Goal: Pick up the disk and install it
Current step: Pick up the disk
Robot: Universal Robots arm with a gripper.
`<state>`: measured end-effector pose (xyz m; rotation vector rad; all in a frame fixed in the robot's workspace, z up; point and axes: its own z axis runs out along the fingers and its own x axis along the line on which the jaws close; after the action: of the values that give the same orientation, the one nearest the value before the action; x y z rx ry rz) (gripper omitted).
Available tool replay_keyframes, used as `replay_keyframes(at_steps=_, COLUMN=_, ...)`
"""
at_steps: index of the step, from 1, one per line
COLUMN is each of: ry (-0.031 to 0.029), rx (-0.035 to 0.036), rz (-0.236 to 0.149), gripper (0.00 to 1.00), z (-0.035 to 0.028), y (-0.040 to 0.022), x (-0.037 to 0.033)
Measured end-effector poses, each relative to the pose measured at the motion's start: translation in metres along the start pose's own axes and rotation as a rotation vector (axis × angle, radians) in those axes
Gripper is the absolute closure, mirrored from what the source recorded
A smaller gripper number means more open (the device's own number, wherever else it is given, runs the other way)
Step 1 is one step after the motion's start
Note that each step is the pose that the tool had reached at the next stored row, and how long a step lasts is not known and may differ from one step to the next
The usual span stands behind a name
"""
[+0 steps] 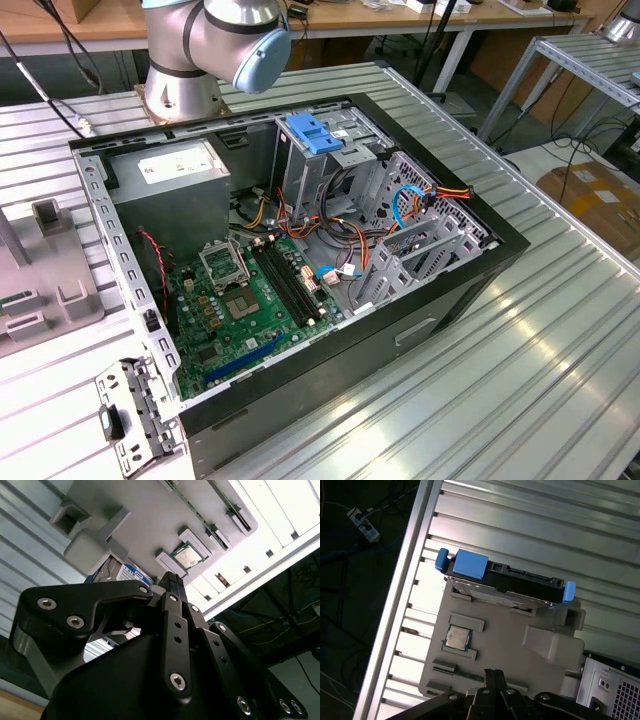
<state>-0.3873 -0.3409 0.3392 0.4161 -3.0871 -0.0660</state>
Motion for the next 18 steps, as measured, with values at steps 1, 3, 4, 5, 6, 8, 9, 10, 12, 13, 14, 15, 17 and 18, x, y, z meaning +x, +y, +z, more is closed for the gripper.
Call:
replay_keyframes(at_steps=1, ry=0.0002, rx=0.0001, rz=-0.008, gripper=0.89, z=0.0000, y=0.0000, x=0.0000)
replay_keyframes(at_steps=3, ry=0.0011, rx=0.0005, rz=-0.026, gripper=0.89, z=0.0000, y=0.0000, x=0.0000)
replay_keyframes(at_steps=4, ry=0.0016, rx=0.0007, rz=-0.038, gripper=0.89, z=0.0000, y=0.0000, x=0.0000)
replay_keyframes(at_steps=5, ry=0.0020, rx=0.0009, rz=-0.046, gripper=0.89, z=0.0000, y=0.0000, x=0.0000)
replay_keyframes(at_steps=6, ry=0.0025, rx=0.0011, rz=-0.058, gripper=0.89, z=0.0000, y=0.0000, x=0.0000)
replay_keyframes(at_steps=8, ry=0.0039, rx=0.0017, rz=-0.088, gripper=0.89, z=0.0000, y=0.0000, x=0.0000)
replay_keyframes(at_steps=9, ry=0.0047, rx=0.0021, rz=-0.106, gripper=0.89, z=0.0000, y=0.0000, x=0.0000)
replay_keyframes(at_steps=10, ry=0.0053, rx=0.0024, rz=-0.119, gripper=0.89, z=0.0000, y=0.0000, x=0.0000)
replay_keyframes(at_steps=12, ry=0.0062, rx=0.0027, rz=-0.138, gripper=0.89, z=0.0000, y=0.0000, x=0.0000)
replay_keyframes(at_steps=13, ry=0.0066, rx=0.0029, rz=-0.148, gripper=0.89, z=0.0000, y=0.0000, x=0.0000)
replay_keyframes(at_steps=14, ry=0.0077, rx=0.0034, rz=-0.171, gripper=0.89, z=0.0000, y=0.0000, x=0.0000)
replay_keyframes(at_steps=15, ry=0.0082, rx=0.0036, rz=-0.181, gripper=0.89, z=0.0000, y=0.0000, x=0.0000)
replay_keyframes(at_steps=17, ry=0.0091, rx=0.0040, rz=-0.201, gripper=0.89, z=0.0000, y=0.0000, x=0.0000)
replay_keyframes(at_steps=18, ry=0.0096, rx=0.0042, rz=-0.212, gripper=0.89, z=0.0000, y=0.0000, x=0.0000)
